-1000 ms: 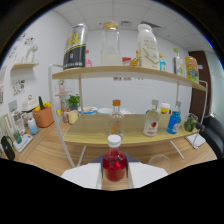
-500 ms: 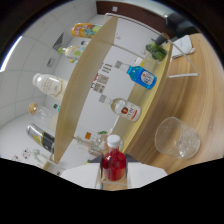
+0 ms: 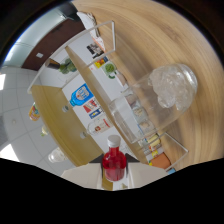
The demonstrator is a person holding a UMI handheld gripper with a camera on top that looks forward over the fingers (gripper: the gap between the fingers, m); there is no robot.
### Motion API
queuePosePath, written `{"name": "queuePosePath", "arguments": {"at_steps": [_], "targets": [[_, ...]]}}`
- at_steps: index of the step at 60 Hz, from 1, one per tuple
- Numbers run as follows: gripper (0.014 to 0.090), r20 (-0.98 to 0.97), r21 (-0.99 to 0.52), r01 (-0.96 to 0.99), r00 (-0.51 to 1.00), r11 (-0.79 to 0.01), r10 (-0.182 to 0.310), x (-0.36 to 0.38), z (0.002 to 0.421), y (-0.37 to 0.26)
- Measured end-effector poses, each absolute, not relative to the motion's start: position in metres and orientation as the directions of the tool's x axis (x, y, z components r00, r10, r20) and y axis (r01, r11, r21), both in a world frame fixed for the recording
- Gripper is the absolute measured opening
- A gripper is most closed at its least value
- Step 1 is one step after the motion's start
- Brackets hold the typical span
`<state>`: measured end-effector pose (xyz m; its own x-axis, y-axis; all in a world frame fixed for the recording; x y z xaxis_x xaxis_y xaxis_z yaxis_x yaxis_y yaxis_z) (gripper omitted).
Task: Make me a cup of Vodka Sunrise.
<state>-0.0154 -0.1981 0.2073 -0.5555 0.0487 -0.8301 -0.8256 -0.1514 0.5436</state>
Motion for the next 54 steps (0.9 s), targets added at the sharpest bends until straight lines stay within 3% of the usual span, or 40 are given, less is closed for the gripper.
{"name": "queuePosePath", "arguments": {"at_steps": [12,22,27,35,44,49,54], "targets": [[0.0337,-0.800,0.585,-0.795,-0.598,-0.163,0.047,-0.016,0.206,-0.199],[0.0338,-0.891,0.434,-0.883,-0.450,-0.177,0.059,-0.022,0.222,-0.199],[0.0338,-0.964,0.240,-0.954,-0.256,-0.179,0.074,-0.025,0.239,-0.199],[0.0339,-0.964,-0.262,-0.953,0.252,-0.153,0.084,-0.041,0.269,-0.199],[0.0340,-0.686,-0.728,-0.677,0.721,-0.112,0.097,-0.073,0.293,-0.200],[0.0338,-0.490,-0.870,-0.483,0.870,-0.095,0.061,-0.087,0.278,-0.199],[0.0339,-0.330,-0.937,-0.324,0.943,-0.133,0.030,-0.104,0.241,-0.195]]}}
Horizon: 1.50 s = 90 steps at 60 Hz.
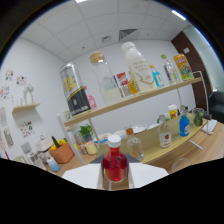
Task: Make me a cup of Vodka Sunrise.
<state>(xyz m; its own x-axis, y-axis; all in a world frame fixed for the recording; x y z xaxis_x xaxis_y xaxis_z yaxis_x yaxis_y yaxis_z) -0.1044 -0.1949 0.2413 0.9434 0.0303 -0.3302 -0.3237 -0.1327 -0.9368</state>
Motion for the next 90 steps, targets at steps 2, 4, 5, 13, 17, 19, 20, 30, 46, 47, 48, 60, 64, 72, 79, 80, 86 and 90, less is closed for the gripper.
{"name": "queuePosePath", "arguments": {"at_steps": [2,4,5,13,17,19,20,30,46,47,48,60,64,72,79,80,86,90], "targets": [[0.0338,-0.275,-0.950,-0.269,0.961,-0.160,0.018,-0.110,0.221,-0.193],[0.0338,-0.230,-0.956,-0.222,0.973,-0.194,0.016,-0.117,0.199,-0.191],[0.0337,-0.213,-0.956,-0.205,0.977,-0.211,0.016,-0.121,0.188,-0.190],[0.0337,-0.154,-0.927,-0.144,0.988,-0.347,0.002,-0.139,0.108,-0.189],[0.0339,-0.127,-0.911,-0.117,0.992,-0.397,-0.001,-0.144,0.079,-0.189],[0.0338,-0.116,-0.903,-0.105,0.993,-0.417,0.002,-0.146,0.068,-0.189],[0.0339,-0.110,-0.899,-0.098,0.994,-0.426,0.005,-0.148,0.063,-0.190],[0.0338,-0.043,-0.879,-0.013,0.998,-0.476,0.051,-0.159,0.034,-0.197],[0.0349,-0.021,-0.864,0.030,0.995,-0.503,0.095,-0.170,0.027,-0.201],[0.0350,-0.019,-0.863,0.032,0.995,-0.504,0.097,-0.169,0.026,-0.202],[0.0352,-0.018,-0.862,0.034,0.995,-0.506,0.098,-0.169,0.026,-0.203],[0.0448,0.003,-0.840,0.078,0.990,-0.537,0.139,-0.171,0.022,-0.217],[0.0619,0.001,-0.831,0.093,0.986,-0.548,0.167,-0.173,0.028,-0.225],[0.0862,0.008,-0.856,0.105,0.982,-0.506,0.190,-0.166,0.068,-0.238],[0.0861,-0.003,-0.886,0.073,0.987,-0.458,0.163,-0.143,0.113,-0.254],[0.0861,-0.008,-0.889,0.065,0.987,-0.453,0.158,-0.139,0.119,-0.256],[0.0860,-0.025,-0.897,0.030,0.993,-0.440,0.119,-0.107,0.145,-0.275],[0.0862,-0.025,-0.897,0.015,0.996,-0.441,0.084,-0.079,0.153,-0.288]]}}
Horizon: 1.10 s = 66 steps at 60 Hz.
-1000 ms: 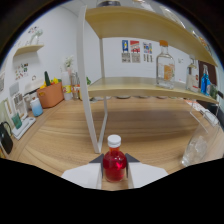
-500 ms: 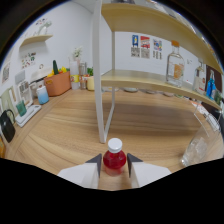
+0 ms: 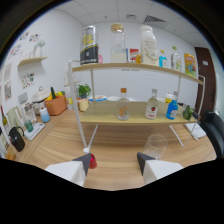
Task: Make me a cup of Vodka Sunrise.
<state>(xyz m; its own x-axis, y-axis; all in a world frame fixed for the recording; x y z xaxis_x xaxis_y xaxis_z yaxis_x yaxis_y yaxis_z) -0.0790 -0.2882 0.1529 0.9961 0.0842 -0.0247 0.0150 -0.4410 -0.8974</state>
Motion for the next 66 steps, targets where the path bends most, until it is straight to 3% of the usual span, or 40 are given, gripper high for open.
{"name": "queuePosePath", "arguments": {"at_steps": [16,25,50,66], "targets": [[0.0860,-0.013,-0.861,-0.040,0.998,-0.507,-0.057,0.030,0.141,-0.337],[0.0863,-0.014,-0.876,-0.058,0.995,-0.479,-0.096,0.076,0.167,-0.337],[0.0858,-0.071,-0.983,-0.080,0.996,-0.165,-0.060,0.173,0.362,-0.213],[0.0850,-0.050,-0.992,-0.053,0.998,-0.118,-0.027,0.207,0.390,-0.128]]}}
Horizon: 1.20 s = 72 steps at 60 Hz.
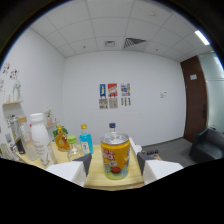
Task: Make me a cup of Vodka Sunrise.
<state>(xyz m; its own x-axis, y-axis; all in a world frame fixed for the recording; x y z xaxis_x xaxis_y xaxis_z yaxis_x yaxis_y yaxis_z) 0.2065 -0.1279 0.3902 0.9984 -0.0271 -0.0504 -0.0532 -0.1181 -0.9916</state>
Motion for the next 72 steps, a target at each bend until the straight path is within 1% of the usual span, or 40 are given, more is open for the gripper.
{"name": "queuePosePath", "arguments": {"at_steps": [5,8,13,15,16,24,29,35,39,45,51,58,66,69,72], "targets": [[0.0794,-0.052,-0.991,-0.055,0.998,-0.123,-0.027,0.213,0.389,-0.110],[0.0721,-0.059,-0.990,-0.059,0.998,-0.127,-0.005,0.212,0.388,-0.102],[0.0597,-0.062,-0.991,-0.059,0.998,-0.122,0.013,0.212,0.387,-0.096],[0.0550,-0.058,-0.992,-0.054,0.998,-0.118,0.030,0.209,0.387,-0.095],[0.0542,-0.057,-0.992,-0.052,0.998,-0.116,0.037,0.207,0.388,-0.095],[0.0528,-0.028,-0.994,-0.025,0.999,-0.108,0.029,0.208,0.390,-0.097],[0.0519,-0.026,-0.993,-0.022,0.999,-0.120,0.030,0.208,0.390,-0.099],[0.0509,-0.021,-0.994,-0.019,1.000,-0.110,0.015,0.208,0.398,-0.106],[0.0510,-0.012,-0.997,-0.010,1.000,-0.075,0.018,0.207,0.410,-0.118],[0.0509,-0.012,-0.999,-0.012,1.000,-0.045,0.008,0.203,0.423,-0.144],[0.0509,-0.045,-0.998,-0.045,0.999,-0.039,0.002,0.194,0.422,-0.173],[0.0507,-0.076,-0.995,-0.075,0.997,-0.072,0.005,0.178,0.390,-0.205],[0.0508,-0.140,-0.979,-0.139,0.990,-0.147,0.001,0.155,0.319,-0.221],[0.0506,-0.145,-0.974,-0.145,0.989,-0.174,-0.014,0.151,0.290,-0.224],[0.0508,-0.151,-0.963,-0.154,0.988,-0.220,-0.028,0.143,0.257,-0.224]]}}
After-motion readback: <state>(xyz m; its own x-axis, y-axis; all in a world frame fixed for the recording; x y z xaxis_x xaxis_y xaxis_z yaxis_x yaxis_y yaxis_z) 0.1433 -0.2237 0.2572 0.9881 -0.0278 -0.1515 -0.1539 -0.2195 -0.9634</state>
